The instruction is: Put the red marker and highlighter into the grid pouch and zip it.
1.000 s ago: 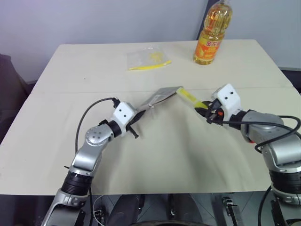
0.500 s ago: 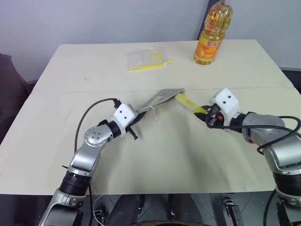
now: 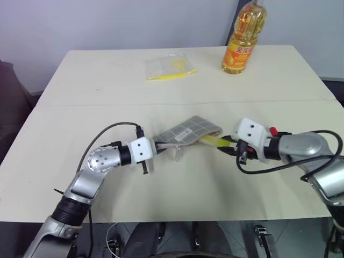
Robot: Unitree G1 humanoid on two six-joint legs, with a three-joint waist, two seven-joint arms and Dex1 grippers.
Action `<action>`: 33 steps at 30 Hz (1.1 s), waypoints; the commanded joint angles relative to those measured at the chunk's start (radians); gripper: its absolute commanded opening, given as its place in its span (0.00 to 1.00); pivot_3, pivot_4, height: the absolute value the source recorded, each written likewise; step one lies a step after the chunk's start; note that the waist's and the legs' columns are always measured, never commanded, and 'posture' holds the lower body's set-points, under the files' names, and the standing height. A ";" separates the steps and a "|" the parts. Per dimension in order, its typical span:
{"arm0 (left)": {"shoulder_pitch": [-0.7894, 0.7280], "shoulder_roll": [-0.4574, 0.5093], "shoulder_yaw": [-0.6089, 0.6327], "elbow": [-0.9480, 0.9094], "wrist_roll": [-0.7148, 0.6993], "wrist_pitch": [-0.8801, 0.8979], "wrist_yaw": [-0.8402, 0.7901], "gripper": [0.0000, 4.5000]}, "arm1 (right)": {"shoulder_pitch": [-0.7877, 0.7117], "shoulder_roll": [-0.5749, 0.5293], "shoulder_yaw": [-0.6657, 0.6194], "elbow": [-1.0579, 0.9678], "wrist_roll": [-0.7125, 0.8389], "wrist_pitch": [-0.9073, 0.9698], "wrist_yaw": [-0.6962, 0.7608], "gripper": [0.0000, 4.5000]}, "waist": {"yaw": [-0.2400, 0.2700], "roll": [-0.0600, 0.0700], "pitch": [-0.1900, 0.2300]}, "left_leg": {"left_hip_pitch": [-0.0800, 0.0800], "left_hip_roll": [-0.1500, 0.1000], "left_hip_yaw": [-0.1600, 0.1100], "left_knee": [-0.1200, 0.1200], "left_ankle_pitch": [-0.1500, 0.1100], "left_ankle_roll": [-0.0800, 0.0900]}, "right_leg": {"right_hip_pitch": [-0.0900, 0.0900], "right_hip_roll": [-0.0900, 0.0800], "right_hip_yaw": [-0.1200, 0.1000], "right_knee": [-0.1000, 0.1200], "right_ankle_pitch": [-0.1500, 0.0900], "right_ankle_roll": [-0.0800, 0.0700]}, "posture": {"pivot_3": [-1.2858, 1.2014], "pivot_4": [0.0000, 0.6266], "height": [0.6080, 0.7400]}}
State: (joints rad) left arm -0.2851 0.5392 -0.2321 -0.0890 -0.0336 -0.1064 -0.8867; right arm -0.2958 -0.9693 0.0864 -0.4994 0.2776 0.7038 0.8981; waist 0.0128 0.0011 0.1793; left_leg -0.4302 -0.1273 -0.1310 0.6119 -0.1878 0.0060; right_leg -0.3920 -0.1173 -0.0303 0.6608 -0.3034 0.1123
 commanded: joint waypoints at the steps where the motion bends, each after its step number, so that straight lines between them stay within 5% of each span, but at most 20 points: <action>1: -0.014 0.018 -0.007 -0.030 -0.036 -0.039 -0.058 0.00 | -0.018 -0.029 0.028 -0.072 -0.010 -0.057 0.053 0.19 | 0.000 0.000 0.000 | 0.000 0.000 0.000 0.000 0.000 0.000 | 0.000 0.000 0.000 0.000 0.000 0.000 | 0.52 0.24 1.00; 12: -0.016 0.051 -0.001 -0.024 -0.060 -0.079 -0.139 0.00 | -0.047 -0.023 0.044 -0.067 -0.023 -0.061 0.080 0.19 | 0.000 0.000 0.000 | 0.000 0.000 0.000 0.000 0.000 0.000 | 0.000 0.000 0.000 -0.001 0.000 0.000 | 0.52 0.24 1.00; 19: -0.013 0.026 0.017 -0.019 -0.063 -0.035 -0.093 0.00 | -0.022 -0.026 -0.064 -0.064 0.017 -0.027 0.064 0.95 | 0.001 0.000 0.000 | 0.000 0.000 0.000 0.000 0.000 0.000 | 0.000 0.000 0.000 -0.002 0.000 0.000 | 0.52 0.24 1.00; 26: -0.024 -0.072 0.031 -0.014 -0.083 0.096 0.021 0.00 | 0.082 -0.019 -0.305 0.005 0.079 0.067 0.010 0.95 | 0.004 -0.001 0.000 | 0.000 0.000 0.000 0.000 0.000 0.001 | 0.001 0.000 0.000 -0.002 0.000 0.000 | 0.52 0.24 1.00; 33: -0.047 -0.188 -0.013 0.019 -0.035 0.157 0.117 0.00 | 0.168 0.058 -0.376 0.270 -0.059 0.109 -0.255 0.95 | 0.003 -0.001 0.000 | 0.000 0.000 0.000 0.002 0.000 0.001 | 0.002 0.000 -0.001 -0.001 0.000 0.000 | 0.52 0.24 1.00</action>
State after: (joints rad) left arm -0.3180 0.3665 -0.2277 -0.0674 -0.0735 0.0429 -0.7934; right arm -0.1293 -0.9241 -0.2512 -0.2504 0.2417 0.8013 0.6968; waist 0.0161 0.0006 0.1793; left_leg -0.4306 -0.1278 -0.1309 0.6134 -0.1880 0.0069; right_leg -0.3904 -0.1173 -0.0309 0.6595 -0.3031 0.1126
